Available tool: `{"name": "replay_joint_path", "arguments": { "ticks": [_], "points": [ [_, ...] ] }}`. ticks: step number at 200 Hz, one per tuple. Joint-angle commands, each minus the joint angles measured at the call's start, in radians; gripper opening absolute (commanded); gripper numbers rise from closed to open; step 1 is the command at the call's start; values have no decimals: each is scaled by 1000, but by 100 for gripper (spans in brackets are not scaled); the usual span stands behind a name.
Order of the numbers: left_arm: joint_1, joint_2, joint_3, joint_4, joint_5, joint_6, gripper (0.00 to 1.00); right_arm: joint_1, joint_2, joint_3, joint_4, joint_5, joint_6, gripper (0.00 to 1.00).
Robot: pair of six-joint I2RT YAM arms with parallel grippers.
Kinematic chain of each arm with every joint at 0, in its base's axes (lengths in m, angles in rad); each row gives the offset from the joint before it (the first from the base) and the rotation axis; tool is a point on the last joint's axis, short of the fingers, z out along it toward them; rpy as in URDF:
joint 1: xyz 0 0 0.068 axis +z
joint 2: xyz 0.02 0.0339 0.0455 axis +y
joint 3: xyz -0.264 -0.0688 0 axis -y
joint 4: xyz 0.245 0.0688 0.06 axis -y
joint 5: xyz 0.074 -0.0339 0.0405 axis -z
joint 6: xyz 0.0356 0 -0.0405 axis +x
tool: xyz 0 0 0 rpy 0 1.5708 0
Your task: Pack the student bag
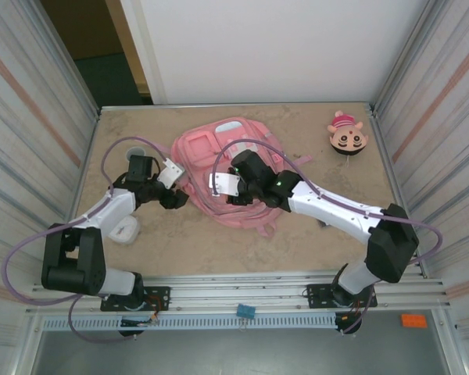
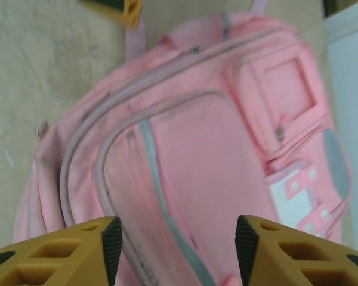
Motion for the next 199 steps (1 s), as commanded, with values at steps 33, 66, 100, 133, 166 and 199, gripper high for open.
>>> {"name": "replay_joint_path", "arguments": {
  "ticks": [33, 66, 100, 133, 166, 199],
  "points": [
    [6, -62, -32, -11, 76, 11, 70, -96, 54, -100, 5, -188, -183, 63],
    [6, -78, -52, -6, 86, 5, 71, -134, 78, -102, 29, -215, -217, 63],
    [5, -67, -51, -8, 125, 5, 71, -144, 119, -98, 64, -219, -242, 62],
    [5, -66, -51, -8, 115, 6, 72, -151, 169, -78, 90, -201, -258, 61],
    [6, -70, -57, -6, 93, 10, 72, -163, 207, -68, 146, -183, -252, 46],
    [7, -73, -61, -6, 84, 20, 72, -161, 165, -68, 162, -170, -252, 10]
  ]
}}
